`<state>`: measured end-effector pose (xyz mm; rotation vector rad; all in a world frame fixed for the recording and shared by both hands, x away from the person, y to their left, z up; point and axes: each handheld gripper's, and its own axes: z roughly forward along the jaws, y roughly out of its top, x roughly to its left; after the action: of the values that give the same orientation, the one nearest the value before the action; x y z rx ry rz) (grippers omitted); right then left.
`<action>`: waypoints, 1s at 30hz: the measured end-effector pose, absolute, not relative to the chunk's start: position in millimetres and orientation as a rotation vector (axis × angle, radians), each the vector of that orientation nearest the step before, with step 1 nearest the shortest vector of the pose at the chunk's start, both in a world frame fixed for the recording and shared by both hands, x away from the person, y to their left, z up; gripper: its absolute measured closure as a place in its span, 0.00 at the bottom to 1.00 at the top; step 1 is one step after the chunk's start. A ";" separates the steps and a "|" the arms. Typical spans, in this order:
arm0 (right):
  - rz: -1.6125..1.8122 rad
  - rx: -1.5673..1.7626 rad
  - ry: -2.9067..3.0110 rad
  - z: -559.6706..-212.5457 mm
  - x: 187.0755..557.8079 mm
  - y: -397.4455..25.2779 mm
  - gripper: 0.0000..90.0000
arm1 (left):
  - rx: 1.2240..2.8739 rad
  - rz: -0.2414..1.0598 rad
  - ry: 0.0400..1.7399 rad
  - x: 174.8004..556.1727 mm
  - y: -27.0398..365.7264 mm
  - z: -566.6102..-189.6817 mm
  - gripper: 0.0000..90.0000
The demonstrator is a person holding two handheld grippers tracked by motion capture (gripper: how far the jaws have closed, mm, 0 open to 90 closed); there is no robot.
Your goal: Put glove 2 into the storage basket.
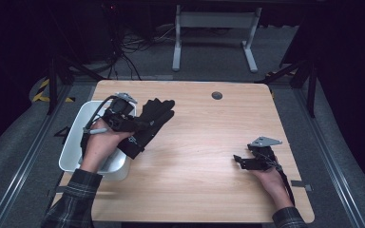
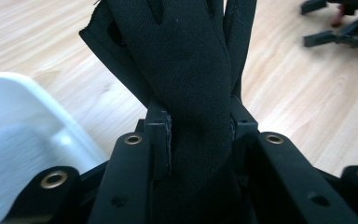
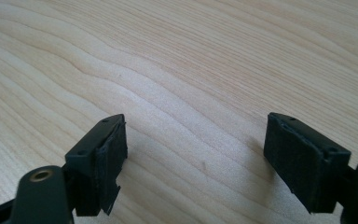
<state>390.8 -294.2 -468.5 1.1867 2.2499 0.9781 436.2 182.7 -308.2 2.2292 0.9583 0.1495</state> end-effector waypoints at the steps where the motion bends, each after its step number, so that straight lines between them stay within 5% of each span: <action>1: 0.978 1.187 2.250 -468.5 390.8 -294.2 0.25 | 2.229 0.150 0.958 436.2 182.7 -308.2 0.77; 13: 0.977 1.187 2.250 -468.6 390.9 -294.1 0.24 | 2.173 0.192 1.170 444.3 252.7 -315.5 0.77; 30: 0.976 1.190 2.248 -468.6 391.0 -293.8 0.24 | 2.130 0.120 1.321 448.0 289.6 -356.9 0.76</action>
<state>391.0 -293.8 -468.6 1.1902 2.2476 0.9763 448.0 289.6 -356.9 2.1304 1.3212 0.1195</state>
